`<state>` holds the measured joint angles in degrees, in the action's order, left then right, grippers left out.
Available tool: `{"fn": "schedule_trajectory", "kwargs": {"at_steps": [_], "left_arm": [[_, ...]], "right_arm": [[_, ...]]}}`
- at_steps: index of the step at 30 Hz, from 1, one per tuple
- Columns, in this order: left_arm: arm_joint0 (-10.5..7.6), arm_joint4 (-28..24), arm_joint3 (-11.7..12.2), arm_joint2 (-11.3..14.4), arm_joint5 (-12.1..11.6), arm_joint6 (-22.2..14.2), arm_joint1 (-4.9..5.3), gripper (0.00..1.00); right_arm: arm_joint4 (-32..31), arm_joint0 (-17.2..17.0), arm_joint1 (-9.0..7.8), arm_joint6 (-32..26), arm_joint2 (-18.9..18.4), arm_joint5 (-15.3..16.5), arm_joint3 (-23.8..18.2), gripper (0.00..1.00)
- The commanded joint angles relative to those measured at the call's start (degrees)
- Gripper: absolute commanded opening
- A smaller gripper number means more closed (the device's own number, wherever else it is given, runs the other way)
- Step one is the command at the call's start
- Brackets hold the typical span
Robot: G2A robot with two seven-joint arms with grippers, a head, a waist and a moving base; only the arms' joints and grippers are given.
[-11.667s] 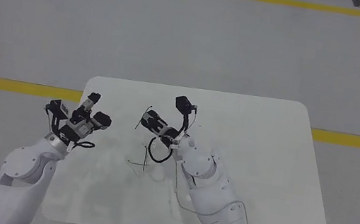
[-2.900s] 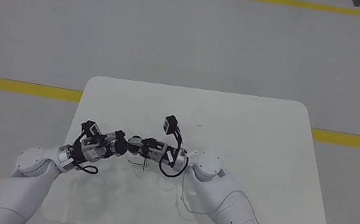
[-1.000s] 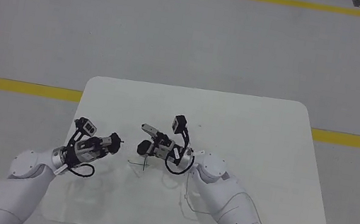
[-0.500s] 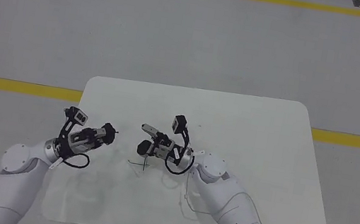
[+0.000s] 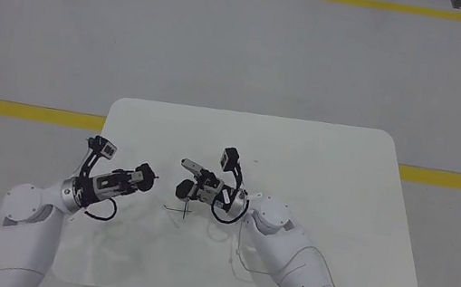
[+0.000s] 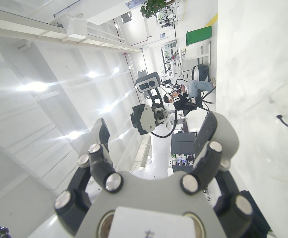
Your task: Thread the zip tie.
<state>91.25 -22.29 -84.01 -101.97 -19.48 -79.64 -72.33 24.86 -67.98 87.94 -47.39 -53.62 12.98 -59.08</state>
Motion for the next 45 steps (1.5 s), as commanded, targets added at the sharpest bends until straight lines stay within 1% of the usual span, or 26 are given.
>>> {"fn": "schedule_trajectory", "kwargs": {"at_steps": [1, 3, 12, 13, 14, 15, 16, 17, 19, 22, 24, 26, 28, 32, 33, 36, 37, 39, 40, 43, 44, 45], "left_arm": [[-0.11, 2.02, -0.16, 0.27, 0.00, -0.01, -0.29, 0.00], [-0.11, 1.22, -0.29, 0.45, 0.00, -0.01, -0.52, 0.00], [-0.11, 1.22, -0.29, 0.45, 0.00, -0.01, -0.52, 0.00], [-0.40, 5.83, -2.21, -0.26, 0.00, 3.35, -0.33, 0.00], [-0.05, 8.62, -3.57, -0.18, 0.00, 5.01, -0.28, 0.00], [0.46, 8.54, -3.65, 0.02, 0.00, 5.99, -0.33, 0.00], [0.66, 6.36, -3.02, 0.00, 0.00, 5.87, -0.35, 0.00], [0.37, 5.07, -3.25, -1.05, 0.00, 4.56, -0.14, 0.00], [0.41, 6.13, -3.79, -3.08, 0.00, 4.48, 0.15, 0.00], [0.72, 5.46, -4.16, -5.83, 0.00, 2.78, 0.39, 0.00], [0.84, 4.54, -3.63, -7.50, 0.00, 1.30, 0.43, 0.00], [0.75, 3.38, -3.17, -8.49, 0.00, -0.01, 0.39, 0.00], [0.80, 2.20, -2.70, -8.85, 0.00, -0.01, 0.36, 0.00], [0.92, -0.99, -1.78, -7.93, 0.00, -0.01, 0.59, 0.00], [0.89, -2.49, -1.28, -7.43, 0.00, -0.01, 0.73, 0.00], [0.80, -5.32, -0.42, -6.31, 0.00, -0.01, 1.32, 0.00], [0.77, -5.56, -0.41, -6.18, 0.00, -0.01, 1.40, 0.00], [0.77, -5.56, -0.41, -6.18, 0.00, -0.01, 1.40, 0.00], [0.77, -5.56, -0.41, -6.18, 0.00, -0.01, 1.40, 0.00], [0.77, -5.56, -0.41, -6.18, 0.00, -0.01, 1.40, 0.00], [0.77, -5.56, -0.41, -6.18, 0.00, -0.01, 1.40, 0.00], [0.77, -5.56, -0.41, -6.18, 0.00, -0.01, 1.40, 0.00]], "right_arm": [[0.00, 0.00, 0.00, 0.00, 0.00, 0.00, 0.00, 1.00], [0.00, 0.00, 0.00, 0.00, 0.00, 0.00, 0.00, 1.00], [0.00, 0.00, 0.00, 0.00, 0.00, 0.00, 0.00, 1.00], [0.00, 0.00, 0.00, 0.00, 0.00, 0.00, 0.00, 1.00], [0.00, 0.00, 0.00, 0.00, 0.00, 0.00, 0.00, 1.00], [0.00, 0.00, 0.00, 0.00, 0.00, 0.00, 0.00, 1.00], [0.00, 0.00, 0.00, 0.00, 0.00, 0.00, 0.00, 1.00], [0.00, 0.00, 0.00, 0.00, 0.00, 0.00, 0.00, 1.00], [0.00, 0.00, 0.00, 0.00, 0.00, 0.00, 0.00, 1.00], [0.00, 0.00, 0.00, 0.00, 0.00, 0.00, 0.00, 1.00], [0.00, 0.00, 0.00, 0.00, 0.00, 0.00, 0.00, 1.00], [0.00, 0.00, 0.00, 0.00, 0.00, 0.00, 0.00, 1.00], [0.00, 0.00, 0.00, 0.00, 0.00, 0.00, 0.00, 1.00], [0.00, 0.00, 0.00, 0.00, 0.00, 0.00, 0.00, 1.00], [-0.97, 0.01, -0.05, 0.78, 0.11, -0.11, -0.26, 1.00], [-9.11, 0.14, -0.52, 5.53, 1.04, -2.00, -2.83, 1.00], [-13.05, 0.02, -0.79, 7.59, 1.44, -3.63, -4.44, 1.00], [-18.18, -0.55, -1.21, 9.94, 2.00, -6.54, -7.32, 1.00], [-20.82, -1.05, -1.47, 10.62, 2.36, -8.52, -9.34, 1.00], [-28.32, -1.81, -2.14, 12.14, 3.24, -13.62, -13.72, 1.00], [-32.58, -2.05, -2.46, 12.47, 4.00, -15.07, -16.19, 1.00], [-35.05, -2.54, -2.69, 12.28, 4.55, -15.70, -17.92, 1.00]]}}
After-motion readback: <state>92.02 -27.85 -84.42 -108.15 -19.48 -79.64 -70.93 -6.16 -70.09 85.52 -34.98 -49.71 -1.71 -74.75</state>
